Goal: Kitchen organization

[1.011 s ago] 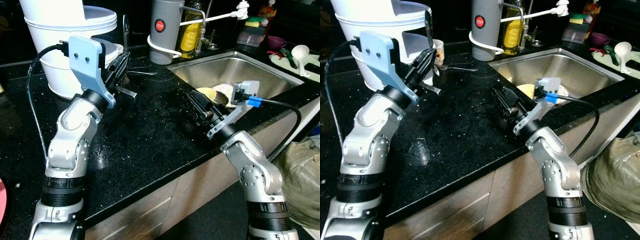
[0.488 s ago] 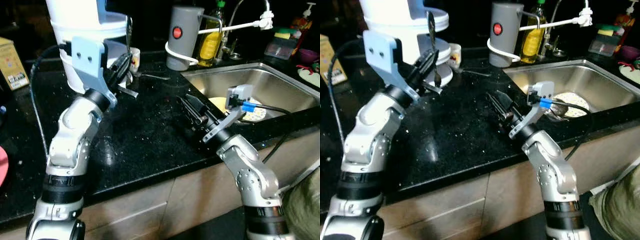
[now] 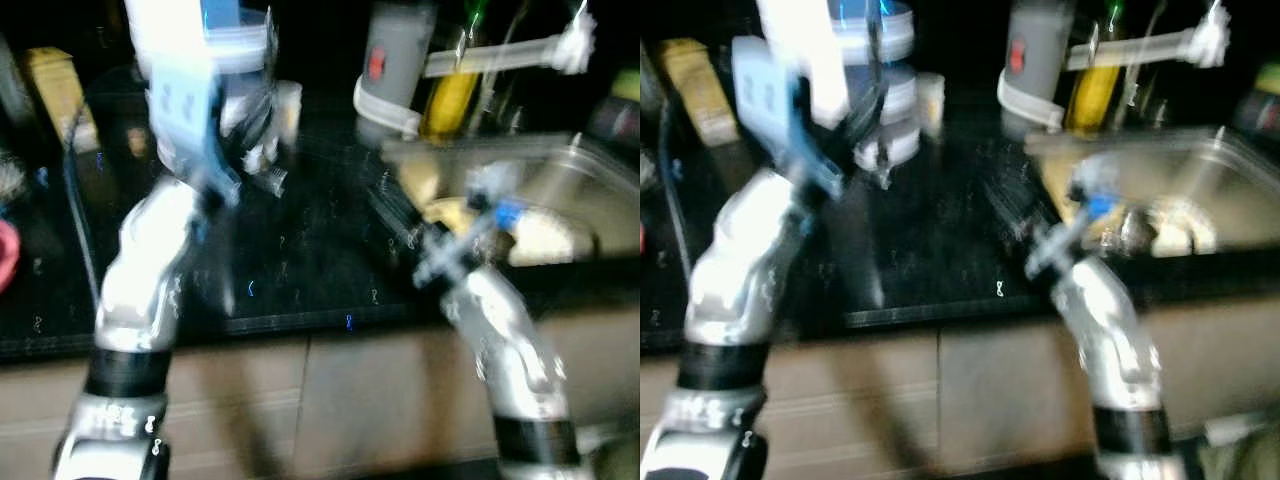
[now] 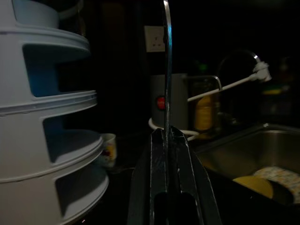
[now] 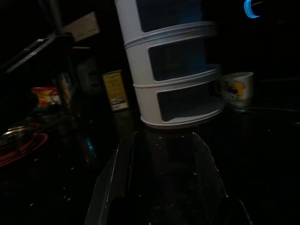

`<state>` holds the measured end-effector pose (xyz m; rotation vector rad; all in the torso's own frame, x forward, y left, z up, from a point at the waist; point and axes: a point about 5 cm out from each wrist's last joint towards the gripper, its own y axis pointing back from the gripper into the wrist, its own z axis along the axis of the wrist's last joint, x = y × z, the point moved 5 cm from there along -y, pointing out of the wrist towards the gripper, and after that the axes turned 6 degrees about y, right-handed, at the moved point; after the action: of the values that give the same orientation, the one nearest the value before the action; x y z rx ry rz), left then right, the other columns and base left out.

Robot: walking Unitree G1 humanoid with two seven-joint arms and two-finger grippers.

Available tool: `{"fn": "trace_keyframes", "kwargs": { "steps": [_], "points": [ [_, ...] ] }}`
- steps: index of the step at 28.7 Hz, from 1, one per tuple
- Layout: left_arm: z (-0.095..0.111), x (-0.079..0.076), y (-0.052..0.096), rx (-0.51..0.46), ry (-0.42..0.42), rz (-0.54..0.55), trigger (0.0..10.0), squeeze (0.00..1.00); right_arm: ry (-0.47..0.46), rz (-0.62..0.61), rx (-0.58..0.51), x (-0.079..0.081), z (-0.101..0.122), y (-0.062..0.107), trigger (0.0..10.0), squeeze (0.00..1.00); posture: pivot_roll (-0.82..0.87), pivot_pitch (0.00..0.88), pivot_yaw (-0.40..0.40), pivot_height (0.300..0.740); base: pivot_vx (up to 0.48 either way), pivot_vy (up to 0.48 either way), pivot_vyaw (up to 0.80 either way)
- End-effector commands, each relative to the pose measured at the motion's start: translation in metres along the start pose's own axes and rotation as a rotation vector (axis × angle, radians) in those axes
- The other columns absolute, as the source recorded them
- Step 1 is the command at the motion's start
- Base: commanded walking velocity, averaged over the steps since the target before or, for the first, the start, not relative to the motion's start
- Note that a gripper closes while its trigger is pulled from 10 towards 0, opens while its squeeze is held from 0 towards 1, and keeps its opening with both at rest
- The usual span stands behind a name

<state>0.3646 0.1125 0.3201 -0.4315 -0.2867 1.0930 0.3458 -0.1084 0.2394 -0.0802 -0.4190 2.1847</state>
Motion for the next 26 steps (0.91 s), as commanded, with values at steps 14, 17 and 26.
{"fn": "trace_keyframes", "kwargs": {
  "steps": [14, 17, 26],
  "points": [
    [0.002, 0.008, -0.004, -0.005, -0.008, 0.001, 10.0, 0.0, 0.021, -0.065, 0.01, -0.011, 0.001, 0.001, 10.0, 0.0, -0.05, 0.0, -0.058, 0.74, 0.0, -0.437, 0.0],
    [0.002, 0.01, -0.004, -0.006, -0.014, 0.007, 10.0, 0.0, 0.022, -0.069, 0.011, -0.011, 0.001, 0.001, 10.0, 0.0, -0.05, 0.0, -0.057, 0.74, 0.0, -0.439, 0.0],
    [0.006, 0.038, -0.006, -0.003, -0.058, 0.056, 10.0, 0.0, 0.035, -0.106, 0.035, -0.018, -0.002, 0.001, 10.0, 0.0, -0.05, 0.0, -0.056, 0.74, 0.0, -0.145, -0.13]
  ]
}}
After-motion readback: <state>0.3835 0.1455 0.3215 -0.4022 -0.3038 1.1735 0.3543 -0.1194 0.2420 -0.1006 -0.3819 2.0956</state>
